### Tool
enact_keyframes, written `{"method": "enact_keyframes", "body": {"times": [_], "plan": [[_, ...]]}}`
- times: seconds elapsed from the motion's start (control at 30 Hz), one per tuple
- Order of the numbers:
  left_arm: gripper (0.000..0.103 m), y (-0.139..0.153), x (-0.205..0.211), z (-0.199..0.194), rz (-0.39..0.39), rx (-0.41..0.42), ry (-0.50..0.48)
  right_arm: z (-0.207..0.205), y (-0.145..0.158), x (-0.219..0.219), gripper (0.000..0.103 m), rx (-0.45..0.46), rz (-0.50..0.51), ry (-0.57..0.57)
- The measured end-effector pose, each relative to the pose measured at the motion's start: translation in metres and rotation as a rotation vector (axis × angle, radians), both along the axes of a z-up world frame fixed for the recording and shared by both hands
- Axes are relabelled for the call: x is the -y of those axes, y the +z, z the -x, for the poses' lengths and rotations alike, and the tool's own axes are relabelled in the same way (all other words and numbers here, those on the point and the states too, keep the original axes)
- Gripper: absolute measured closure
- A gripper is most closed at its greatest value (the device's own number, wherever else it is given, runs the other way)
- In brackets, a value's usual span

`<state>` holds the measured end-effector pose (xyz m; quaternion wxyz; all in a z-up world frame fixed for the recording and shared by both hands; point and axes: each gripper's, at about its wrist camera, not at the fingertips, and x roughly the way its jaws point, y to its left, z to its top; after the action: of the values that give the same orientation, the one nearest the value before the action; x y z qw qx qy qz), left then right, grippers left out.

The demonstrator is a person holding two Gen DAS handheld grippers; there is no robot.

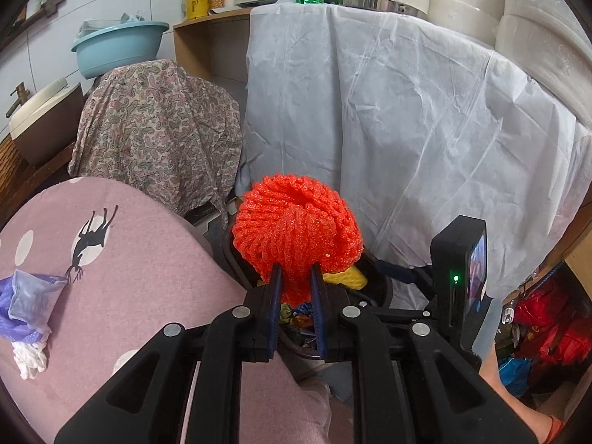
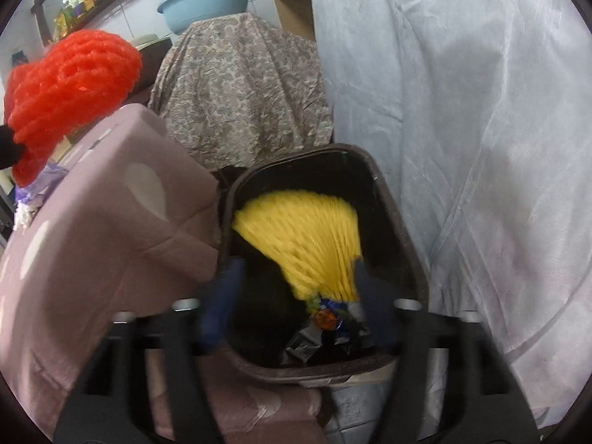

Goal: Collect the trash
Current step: 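Carry both nets over the brown bin and open both tools to drop them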

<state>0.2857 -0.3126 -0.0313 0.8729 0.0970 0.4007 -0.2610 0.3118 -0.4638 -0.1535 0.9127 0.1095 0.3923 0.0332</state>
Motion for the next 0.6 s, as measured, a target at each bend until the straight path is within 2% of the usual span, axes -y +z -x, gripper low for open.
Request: {"method": "enact_keyframes", "body": {"times": [0.13, 0.3, 0.6], "plan": [[0.087, -0.008, 0.010, -0.005, -0.022, -0.009, -0.008, 0.006, -0.002, 0.002, 0.032, 0.000, -0.016, -0.009], [0.087, -0.016, 0.024, -0.014, -0.051, -0.027, -0.018, 0.030, 0.004, 0.001, 0.028, 0.030, 0.027, -0.024], [0.087, -0.045, 0.058, -0.048, -0.105, -0.147, -0.008, 0.078, 0.010, 0.009, 0.025, 0.071, -0.042, -0.069]]}}
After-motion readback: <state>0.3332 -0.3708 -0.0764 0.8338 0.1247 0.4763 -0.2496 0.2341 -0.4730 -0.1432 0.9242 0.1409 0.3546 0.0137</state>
